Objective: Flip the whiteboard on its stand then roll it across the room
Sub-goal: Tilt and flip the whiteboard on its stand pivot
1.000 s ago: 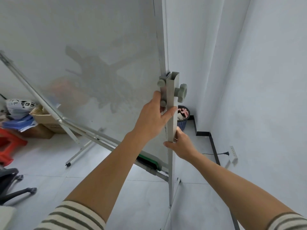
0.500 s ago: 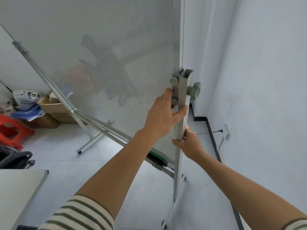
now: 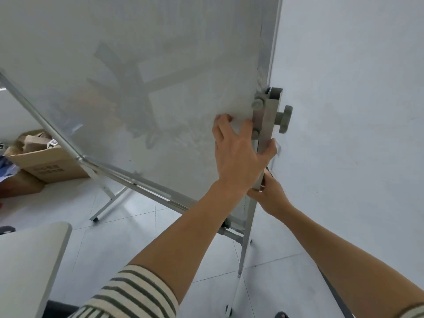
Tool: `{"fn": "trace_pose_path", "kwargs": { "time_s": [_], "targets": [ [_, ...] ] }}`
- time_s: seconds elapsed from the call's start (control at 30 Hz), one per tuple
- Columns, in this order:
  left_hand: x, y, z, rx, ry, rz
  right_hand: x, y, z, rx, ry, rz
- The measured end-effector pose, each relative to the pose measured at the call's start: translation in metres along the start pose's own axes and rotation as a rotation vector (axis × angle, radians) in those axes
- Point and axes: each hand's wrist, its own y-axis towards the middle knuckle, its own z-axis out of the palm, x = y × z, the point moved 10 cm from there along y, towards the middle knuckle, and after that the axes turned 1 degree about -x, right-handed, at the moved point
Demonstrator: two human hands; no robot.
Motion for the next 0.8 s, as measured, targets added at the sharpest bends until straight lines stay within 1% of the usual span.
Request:
{"fn": "trace_pose_path", "kwargs": {
  "time_s": [0.3, 0.47, 0.6, 0.7, 0.73, 0.8],
  "targets": [
    [-0.072, -0.081, -0.039, 0.016, 0.061, 0.098, -0.030, -0.111, -0.037, -0.027, 0.064, 0.027],
    [-0.114, -0.129, -0.049, 0.067, 0.047, 0.110, -0.052, -0.167, -0.062, -0.067, 0.086, 0.052],
    [-0.138, -0.162, -0.058, 0.132, 0.034, 0.141, -0.069, -0.205, -0.081, -0.131, 0.035, 0.086],
    [-0.141, -0.183, -0.062, 0.269, -0.029, 0.199, -0.080, -0.231, -0.093, -0.169, -0.123, 0.145],
    [-0.135, -0.190, -0.063, 0.333, -0.080, 0.187, -0.089, -0.242, -0.094, -0.143, -0.229, 0.185],
    [-0.111, -0.202, -0.068, 0.437, -0.162, 0.119, -0.111, -0.267, -0.088, -0.012, -0.525, 0.276]
  ]
}}
